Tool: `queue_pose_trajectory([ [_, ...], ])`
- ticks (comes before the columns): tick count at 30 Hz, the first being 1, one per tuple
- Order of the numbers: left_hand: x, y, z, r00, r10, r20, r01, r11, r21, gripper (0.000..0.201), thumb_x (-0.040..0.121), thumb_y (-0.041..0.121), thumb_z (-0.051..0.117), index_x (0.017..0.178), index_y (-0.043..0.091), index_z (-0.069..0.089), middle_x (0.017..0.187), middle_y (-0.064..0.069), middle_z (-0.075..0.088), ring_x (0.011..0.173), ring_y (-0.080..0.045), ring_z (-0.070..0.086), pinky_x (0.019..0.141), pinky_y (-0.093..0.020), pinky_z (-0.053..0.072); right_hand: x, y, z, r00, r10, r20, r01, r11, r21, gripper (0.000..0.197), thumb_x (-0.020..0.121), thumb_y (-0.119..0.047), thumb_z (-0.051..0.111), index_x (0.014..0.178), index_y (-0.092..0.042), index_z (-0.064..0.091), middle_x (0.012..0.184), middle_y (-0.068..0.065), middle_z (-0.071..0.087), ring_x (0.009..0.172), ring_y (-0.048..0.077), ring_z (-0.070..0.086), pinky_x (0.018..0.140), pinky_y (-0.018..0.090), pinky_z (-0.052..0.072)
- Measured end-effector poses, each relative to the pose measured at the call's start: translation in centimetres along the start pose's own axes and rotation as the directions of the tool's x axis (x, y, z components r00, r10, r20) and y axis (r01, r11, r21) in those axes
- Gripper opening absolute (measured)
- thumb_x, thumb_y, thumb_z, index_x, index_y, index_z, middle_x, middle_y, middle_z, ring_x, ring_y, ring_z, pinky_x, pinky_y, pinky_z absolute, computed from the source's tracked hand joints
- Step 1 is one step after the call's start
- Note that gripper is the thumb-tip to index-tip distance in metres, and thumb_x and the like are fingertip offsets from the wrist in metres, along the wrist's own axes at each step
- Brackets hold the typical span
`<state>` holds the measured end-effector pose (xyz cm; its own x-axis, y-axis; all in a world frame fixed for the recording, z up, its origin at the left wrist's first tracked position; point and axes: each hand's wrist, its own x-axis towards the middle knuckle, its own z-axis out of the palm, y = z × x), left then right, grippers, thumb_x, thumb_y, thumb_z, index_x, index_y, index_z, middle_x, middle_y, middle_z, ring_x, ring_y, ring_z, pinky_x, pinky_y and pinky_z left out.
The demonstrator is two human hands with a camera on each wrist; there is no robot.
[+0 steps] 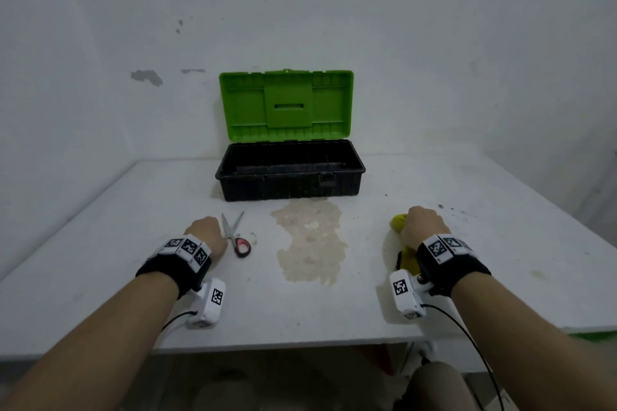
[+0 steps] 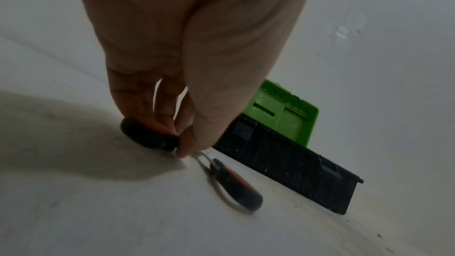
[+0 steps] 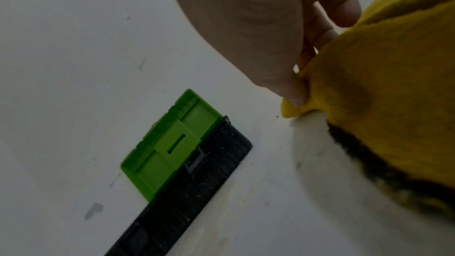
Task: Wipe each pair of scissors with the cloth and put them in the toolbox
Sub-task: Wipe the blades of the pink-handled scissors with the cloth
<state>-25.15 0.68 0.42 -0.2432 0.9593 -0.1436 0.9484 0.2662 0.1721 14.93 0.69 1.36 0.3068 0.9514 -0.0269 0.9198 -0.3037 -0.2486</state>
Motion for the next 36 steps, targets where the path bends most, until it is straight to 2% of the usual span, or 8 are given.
queue_pose_trajectory([
  [6, 0.0, -0.4, -1.4, 0.999, 0.031, 0.032, -0.024, 0.982, -0.190, 0.020, 0.099, 0.024, 0.054, 0.108, 0.011, 0.065, 0.113, -0.008, 0.063, 0.102, -0.028, 0.062, 0.083, -0.033, 0.050, -1.6, -0.8, -1.4, 0.987, -0.107, -0.122, 0.141, 0.939, 0.314, 0.020, 0.101, -0.027, 0.041, 0.104, -0.007, 0.042, 0.089, 0.013, 0.054, 0.078, 0.033, 0.056, 0.063, 0.038, 0.043],
  [9, -0.9, 0.3, -2.2, 0.996, 0.090, -0.010, -0.088, 0.932, -0.352, 0.013, 0.098, 0.023, 0.052, 0.093, 0.018, 0.062, 0.100, -0.004, 0.061, 0.088, -0.024, 0.059, 0.076, -0.031, 0.048, -3.0, -1.9, -2.6, 0.965, -0.208, -0.158, 0.260, 0.826, 0.500, 0.022, 0.104, -0.030, 0.036, 0.105, -0.009, 0.042, 0.076, 0.006, 0.052, 0.064, 0.022, 0.049, 0.053, 0.033, 0.032],
  [15, -4.6, 5.4, -1.6, 0.966, 0.250, -0.066, -0.220, 0.662, -0.717, 0.023, 0.093, 0.033, 0.064, 0.075, 0.018, 0.064, 0.068, 0.004, 0.060, 0.067, -0.015, 0.055, 0.066, -0.031, 0.044, -4.0, -3.6, -2.7, 0.928, -0.371, 0.010, 0.164, 0.434, 0.886, 0.015, 0.095, -0.023, 0.058, 0.107, -0.015, 0.063, 0.100, 0.018, 0.070, 0.090, 0.030, 0.068, 0.083, 0.046, 0.053],
  [19, -5.5, 7.7, -0.1, 0.914, 0.402, -0.063, -0.301, 0.564, -0.769, 0.023, 0.097, 0.028, 0.063, 0.077, 0.017, 0.063, 0.065, 0.004, 0.064, 0.061, -0.010, 0.059, 0.069, -0.031, 0.049, -5.0, -3.3, -1.8, 0.901, -0.433, -0.022, 0.157, 0.279, 0.947, 0.012, 0.095, -0.014, 0.060, 0.102, -0.012, 0.069, 0.098, 0.013, 0.073, 0.090, 0.025, 0.067, 0.086, 0.040, 0.052],
  [27, -6.3, 9.8, 1.0, 0.884, 0.467, -0.003, -0.277, 0.519, -0.809, 0.016, 0.095, 0.025, 0.066, 0.083, 0.017, 0.060, 0.061, 0.005, 0.052, 0.055, -0.010, 0.048, 0.050, -0.022, 0.039, -5.8, -2.9, -0.9, 0.934, -0.322, -0.154, 0.273, 0.369, 0.889, 0.019, 0.100, -0.035, 0.050, 0.094, -0.018, 0.057, 0.081, 0.001, 0.064, 0.076, 0.016, 0.062, 0.072, 0.038, 0.050],
  [29, -6.3, 9.8, 1.1, 0.870, 0.493, -0.008, -0.306, 0.527, -0.793, 0.016, 0.093, 0.025, 0.069, 0.082, 0.017, 0.062, 0.056, 0.009, 0.050, 0.052, -0.008, 0.047, 0.048, -0.020, 0.038, -6.0, -2.9, -0.8, 0.946, -0.302, -0.120, 0.238, 0.392, 0.889, 0.025, 0.099, -0.043, 0.046, 0.095, -0.020, 0.054, 0.080, 0.004, 0.062, 0.074, 0.023, 0.063, 0.075, 0.046, 0.055],
  [32, -6.5, 9.9, 1.1, 0.844, 0.537, -0.015, -0.344, 0.518, -0.783, 0.018, 0.091, 0.023, 0.072, 0.077, 0.017, 0.062, 0.055, 0.008, 0.046, 0.050, -0.007, 0.043, 0.046, -0.016, 0.037, -6.8, -3.1, -1.2, 0.959, -0.281, -0.046, 0.165, 0.416, 0.894, 0.021, 0.098, -0.039, 0.043, 0.093, -0.021, 0.051, 0.079, 0.001, 0.056, 0.074, 0.022, 0.056, 0.074, 0.042, 0.051],
  [36, -6.7, 10.0, 1.2, 0.839, 0.541, -0.055, -0.378, 0.508, -0.774, 0.026, 0.087, 0.031, 0.076, 0.074, 0.016, 0.059, 0.051, 0.011, 0.042, 0.048, -0.007, 0.037, 0.048, -0.017, 0.036, -8.5, -3.6, -1.9, 0.895, -0.425, 0.134, -0.018, 0.267, 0.964, 0.026, 0.094, -0.028, 0.040, 0.114, -0.014, 0.049, 0.081, 0.020, 0.056, 0.071, 0.033, 0.056, 0.071, 0.047, 0.054],
])
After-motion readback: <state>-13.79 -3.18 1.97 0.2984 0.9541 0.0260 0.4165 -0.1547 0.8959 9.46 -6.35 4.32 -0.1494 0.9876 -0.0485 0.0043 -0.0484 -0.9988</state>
